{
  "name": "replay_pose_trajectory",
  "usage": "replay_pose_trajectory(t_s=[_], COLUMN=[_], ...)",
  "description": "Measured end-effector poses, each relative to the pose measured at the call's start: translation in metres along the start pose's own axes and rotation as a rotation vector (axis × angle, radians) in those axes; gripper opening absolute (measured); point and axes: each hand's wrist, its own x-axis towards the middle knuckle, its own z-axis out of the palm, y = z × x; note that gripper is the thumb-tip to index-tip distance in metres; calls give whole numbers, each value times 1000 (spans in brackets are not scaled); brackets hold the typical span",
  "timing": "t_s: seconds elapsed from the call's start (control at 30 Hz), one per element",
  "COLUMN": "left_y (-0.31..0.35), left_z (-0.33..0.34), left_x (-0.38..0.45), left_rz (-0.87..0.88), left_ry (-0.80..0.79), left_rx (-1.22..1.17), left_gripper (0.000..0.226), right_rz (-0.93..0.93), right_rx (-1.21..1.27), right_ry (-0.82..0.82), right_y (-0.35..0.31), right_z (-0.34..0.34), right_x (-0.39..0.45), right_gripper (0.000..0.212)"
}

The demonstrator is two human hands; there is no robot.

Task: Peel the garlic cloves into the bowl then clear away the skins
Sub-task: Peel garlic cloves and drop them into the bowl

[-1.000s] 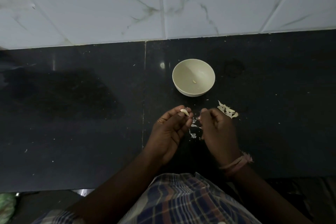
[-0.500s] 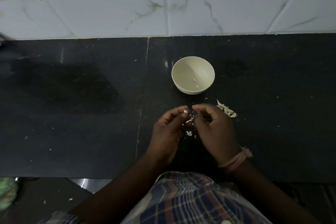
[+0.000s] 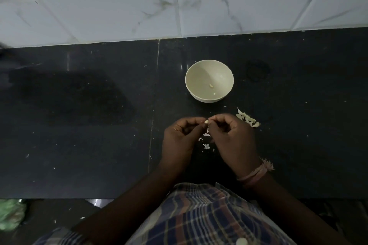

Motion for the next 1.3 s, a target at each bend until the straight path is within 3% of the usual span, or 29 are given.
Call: replay_pose_trajectory(t_s=[0.33, 0.53, 0.67, 0.77, 0.93, 1.3], left_y=[2, 2, 2, 1, -7, -9], left_z=[-1, -4, -3, -1, -2, 5], left_x=[9, 8, 9, 9, 12, 10], left_rz=[260, 215, 144, 141, 307, 42], left_ry=[-29, -52, -76, -61, 9, -38], left_rx=[306, 253, 134, 94, 295, 13], left_gripper=[26, 24, 15, 21, 23, 12], right_rz=[-163, -141, -17, 109, 270, 328], right_rx=[-225, -192, -117, -6, 232, 409], right_ry=[-78, -145, -100, -100, -132, -123], right_y=[5, 2, -2, -4, -6, -8], right_z=[-5, -8, -7, -5, -4, -1], right_x=[14, 18, 15, 11, 6, 3], right_gripper=[4, 10, 6, 6, 5, 9])
